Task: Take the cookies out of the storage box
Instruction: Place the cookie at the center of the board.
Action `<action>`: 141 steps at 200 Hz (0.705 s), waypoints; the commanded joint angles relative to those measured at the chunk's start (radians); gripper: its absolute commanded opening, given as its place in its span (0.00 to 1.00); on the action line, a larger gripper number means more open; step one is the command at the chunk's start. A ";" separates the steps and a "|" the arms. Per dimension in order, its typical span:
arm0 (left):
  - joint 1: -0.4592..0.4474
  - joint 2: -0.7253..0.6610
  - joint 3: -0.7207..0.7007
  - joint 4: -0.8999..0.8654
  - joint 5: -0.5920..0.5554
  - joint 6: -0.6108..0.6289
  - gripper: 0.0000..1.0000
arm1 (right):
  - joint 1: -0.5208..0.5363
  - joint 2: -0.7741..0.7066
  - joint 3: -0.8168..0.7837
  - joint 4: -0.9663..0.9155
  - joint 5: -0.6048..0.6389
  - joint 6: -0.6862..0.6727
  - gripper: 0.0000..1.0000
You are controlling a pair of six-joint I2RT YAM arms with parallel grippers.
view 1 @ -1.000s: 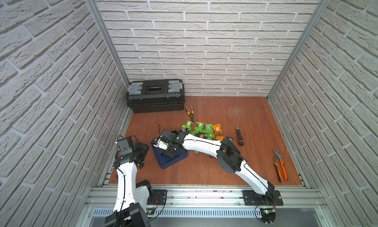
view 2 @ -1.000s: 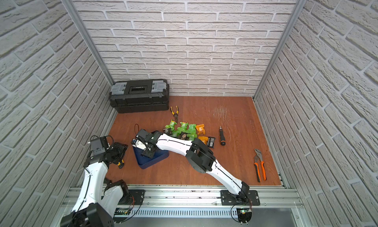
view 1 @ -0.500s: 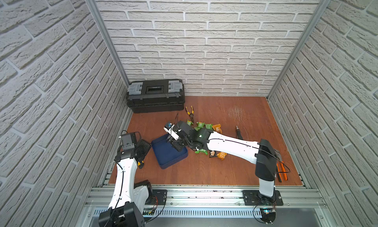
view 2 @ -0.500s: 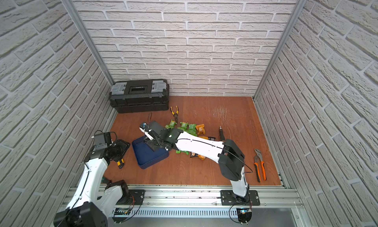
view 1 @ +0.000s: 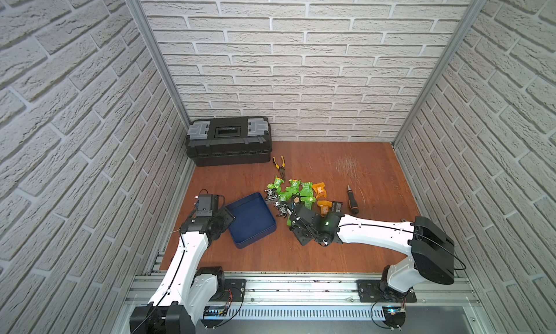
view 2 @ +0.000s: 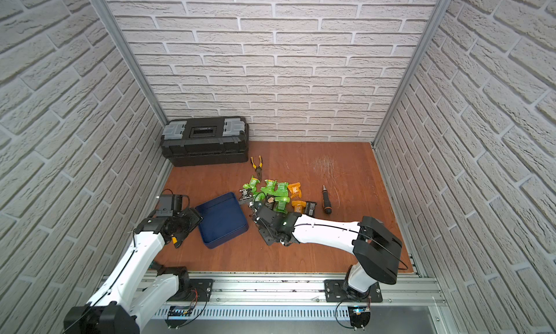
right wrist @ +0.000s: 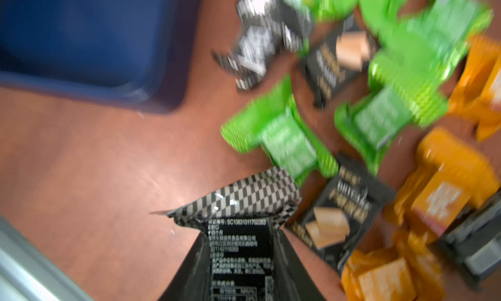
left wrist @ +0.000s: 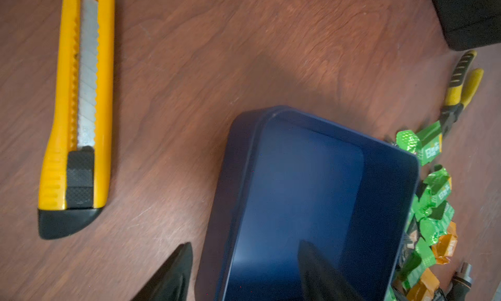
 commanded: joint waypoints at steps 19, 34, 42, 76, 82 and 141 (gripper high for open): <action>-0.018 0.038 -0.010 0.062 -0.011 0.022 0.63 | -0.003 0.040 -0.009 0.068 -0.004 0.095 0.18; -0.021 0.061 -0.005 0.062 -0.009 0.044 0.62 | -0.005 0.075 0.005 0.068 0.007 0.116 0.19; -0.022 0.066 -0.005 0.061 -0.008 0.052 0.61 | -0.008 0.091 0.012 0.067 0.007 0.122 0.18; -0.026 0.066 -0.005 0.055 -0.015 0.085 0.60 | -0.008 0.094 0.020 0.051 0.020 0.139 0.42; -0.027 0.067 -0.004 0.053 -0.017 0.092 0.61 | -0.008 0.086 0.019 0.054 0.022 0.137 0.46; -0.038 0.117 0.019 0.026 -0.048 0.174 0.55 | -0.010 -0.001 0.051 0.065 0.037 0.098 0.62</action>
